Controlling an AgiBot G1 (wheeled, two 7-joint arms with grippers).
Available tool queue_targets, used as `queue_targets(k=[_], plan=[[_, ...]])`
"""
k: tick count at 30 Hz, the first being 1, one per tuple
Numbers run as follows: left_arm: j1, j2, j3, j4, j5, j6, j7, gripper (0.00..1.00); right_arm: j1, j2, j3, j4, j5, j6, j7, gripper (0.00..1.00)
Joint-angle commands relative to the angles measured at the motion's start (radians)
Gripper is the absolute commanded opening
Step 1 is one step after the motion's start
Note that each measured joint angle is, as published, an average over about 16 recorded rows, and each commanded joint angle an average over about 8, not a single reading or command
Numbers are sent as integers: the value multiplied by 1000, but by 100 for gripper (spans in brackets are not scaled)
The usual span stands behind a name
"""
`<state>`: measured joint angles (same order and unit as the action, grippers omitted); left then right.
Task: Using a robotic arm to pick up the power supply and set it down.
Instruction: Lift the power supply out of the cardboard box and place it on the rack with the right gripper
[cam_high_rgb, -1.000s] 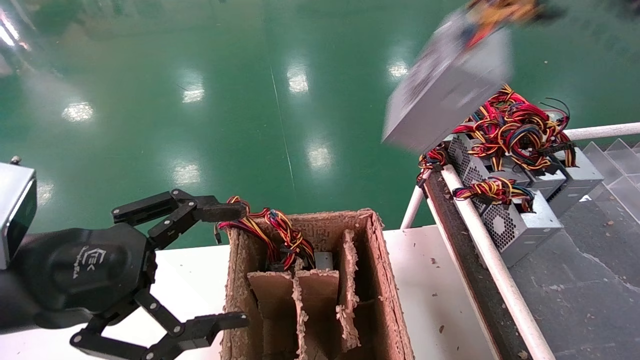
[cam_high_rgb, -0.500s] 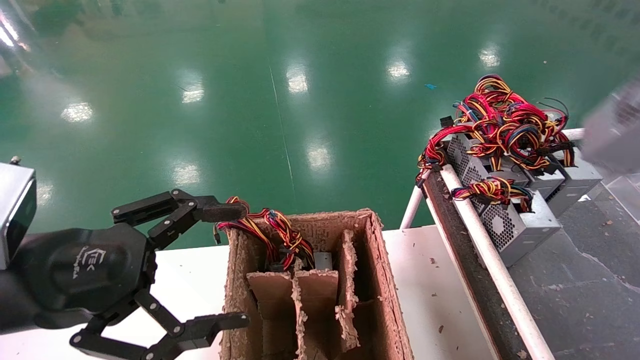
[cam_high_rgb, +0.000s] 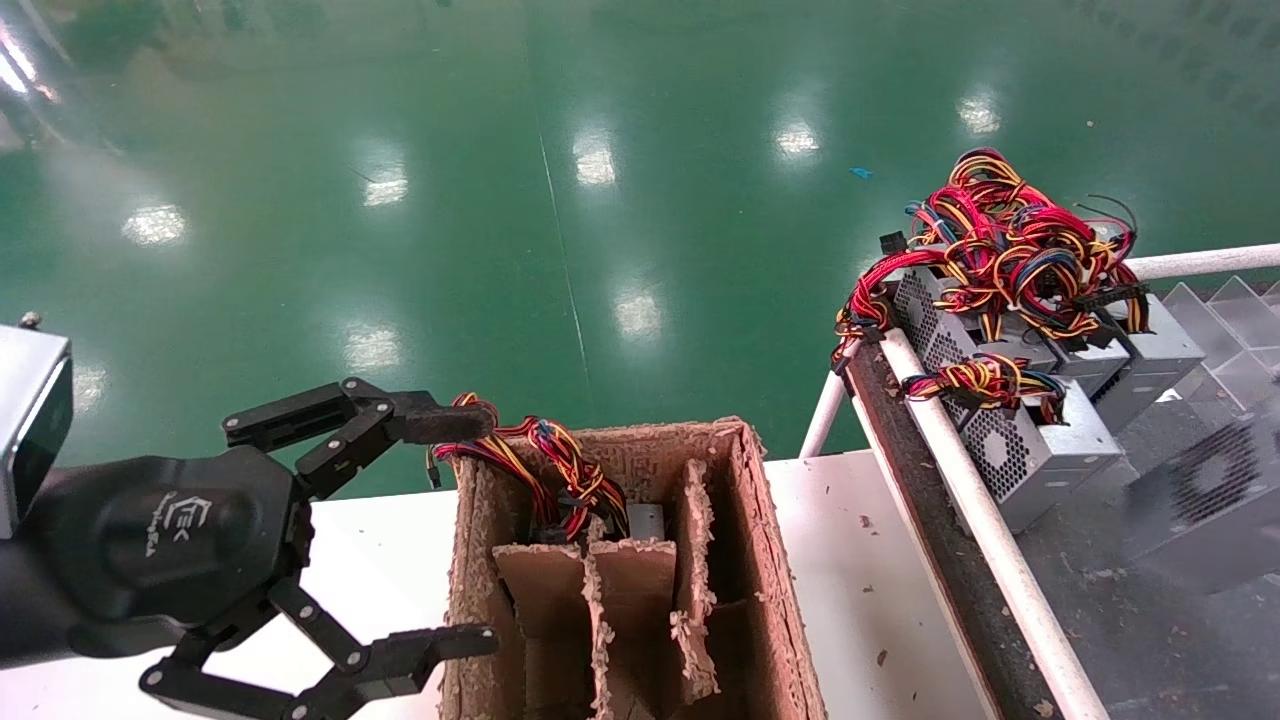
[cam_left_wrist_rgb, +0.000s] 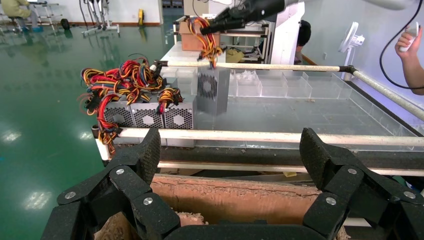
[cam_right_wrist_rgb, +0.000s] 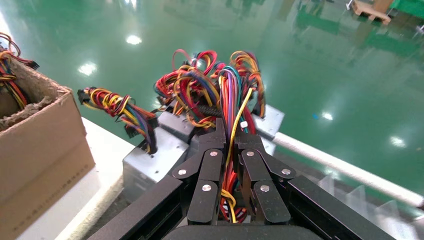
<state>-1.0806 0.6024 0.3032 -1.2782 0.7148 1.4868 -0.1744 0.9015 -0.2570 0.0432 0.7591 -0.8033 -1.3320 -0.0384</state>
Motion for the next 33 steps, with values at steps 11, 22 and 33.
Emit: queue_targets(k=[11, 22, 33], plan=[[0, 0, 1, 0, 0, 0, 0, 100, -107, -74, 21, 145, 13, 157, 21, 0], [0, 0, 1, 0, -1, 0, 1, 100, 38, -136, -88, 219, -100, 250, 108, 7], [0, -1, 2, 0, -1, -1, 1, 100, 223, -201, -196, 133, -208, 197, 144, 100]])
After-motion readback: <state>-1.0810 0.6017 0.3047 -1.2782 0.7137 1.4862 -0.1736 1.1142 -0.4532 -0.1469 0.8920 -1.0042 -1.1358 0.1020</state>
